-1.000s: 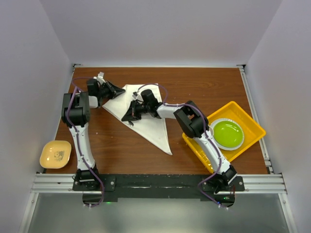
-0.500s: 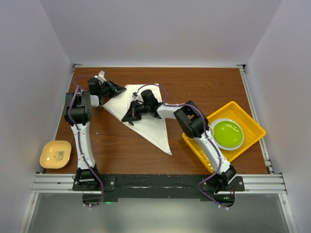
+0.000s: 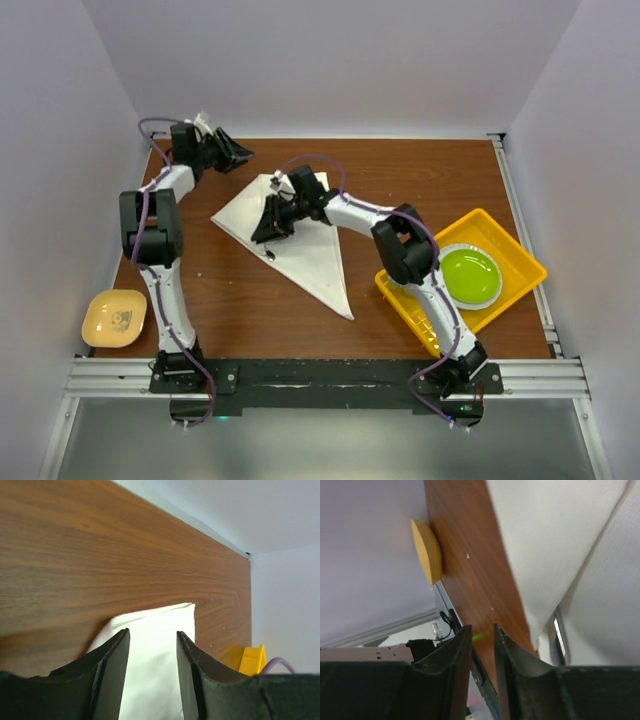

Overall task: Fold the napkin, place the utensils inside, and roll it up
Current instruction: Fold the napkin

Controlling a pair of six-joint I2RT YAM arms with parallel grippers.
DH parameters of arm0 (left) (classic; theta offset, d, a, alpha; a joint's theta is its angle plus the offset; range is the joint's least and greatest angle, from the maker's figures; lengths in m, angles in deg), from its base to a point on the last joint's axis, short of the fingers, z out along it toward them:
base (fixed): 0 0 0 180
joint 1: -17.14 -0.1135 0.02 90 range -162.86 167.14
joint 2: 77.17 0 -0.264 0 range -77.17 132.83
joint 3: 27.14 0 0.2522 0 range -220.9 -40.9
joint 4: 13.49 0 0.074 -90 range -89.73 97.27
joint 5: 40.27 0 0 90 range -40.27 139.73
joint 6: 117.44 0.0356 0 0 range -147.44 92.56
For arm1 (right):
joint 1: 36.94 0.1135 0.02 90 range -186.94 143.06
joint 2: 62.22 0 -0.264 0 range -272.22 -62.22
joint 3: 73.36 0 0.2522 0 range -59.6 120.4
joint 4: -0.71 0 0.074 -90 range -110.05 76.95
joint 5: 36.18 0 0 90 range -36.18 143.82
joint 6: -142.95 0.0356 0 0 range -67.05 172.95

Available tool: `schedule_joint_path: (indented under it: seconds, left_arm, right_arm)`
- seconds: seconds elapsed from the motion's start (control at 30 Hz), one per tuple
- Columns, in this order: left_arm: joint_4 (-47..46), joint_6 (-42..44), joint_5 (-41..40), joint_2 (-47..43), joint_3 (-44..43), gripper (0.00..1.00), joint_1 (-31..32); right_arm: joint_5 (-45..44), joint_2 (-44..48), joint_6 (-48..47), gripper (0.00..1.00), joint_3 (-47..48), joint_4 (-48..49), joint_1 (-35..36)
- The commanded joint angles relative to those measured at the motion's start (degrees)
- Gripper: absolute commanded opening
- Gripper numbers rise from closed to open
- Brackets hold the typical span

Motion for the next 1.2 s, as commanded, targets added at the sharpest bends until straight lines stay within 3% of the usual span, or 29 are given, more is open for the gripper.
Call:
schedule_joint_path:
  seconds: [0.0,0.03,0.17,0.23,0.4,0.53,0.6,0.8,1.17]
  left_arm:
    - [14.3,12.2,-6.3,-17.0,3.4,0.48,3.8]
    - [15.8,13.8,-8.0,-22.5,5.9,0.48,4.2]
    - [19.7,22.0,-17.8,-37.2,23.1,0.45,17.1]
    - [20.7,24.0,-21.8,-44.7,27.6,0.44,22.8]
    - [19.7,28.7,-38.0,-56.0,40.1,0.45,48.7]
    - [16.6,31.7,-45.8,-56.9,46.2,0.49,63.2]
    - [16.5,34.9,-51.9,-54.4,47.9,0.57,72.6]
    - [14.7,39.7,-57.2,-45.6,47.2,0.62,80.0]
    - [7.9,42.4,-61.0,-35.3,45.7,0.52,82.2]
  right_arm:
    - [-0.5,18.5,-15.3,0.36,-1.4,-21.8,-5.6]
    - [-2.0,21.2,-18.5,0.37,-3.4,-26.1,-7.9]
    - [-20.5,34.9,-34.8,0.49,-7.2,-48.1,-12.1]
    - [-26.5,39.2,-37.0,0.53,-11.5,-51.2,-14.4]
    - [-33.2,53.9,-38.2,0.58,-21.2,-53.6,-23.4]
    - [-36.2,61.7,-39.6,0.65,-27.0,-54.4,-29.3]
    - [-37.0,64.7,-41.4,0.68,-29.1,-54.7,-31.9]
    - [-37.0,69.0,-41.9,0.70,-32.1,-55.8,-33.2]
    - [-29.9,70.1,-41.5,0.69,-32.9,-56.4,-33.1]
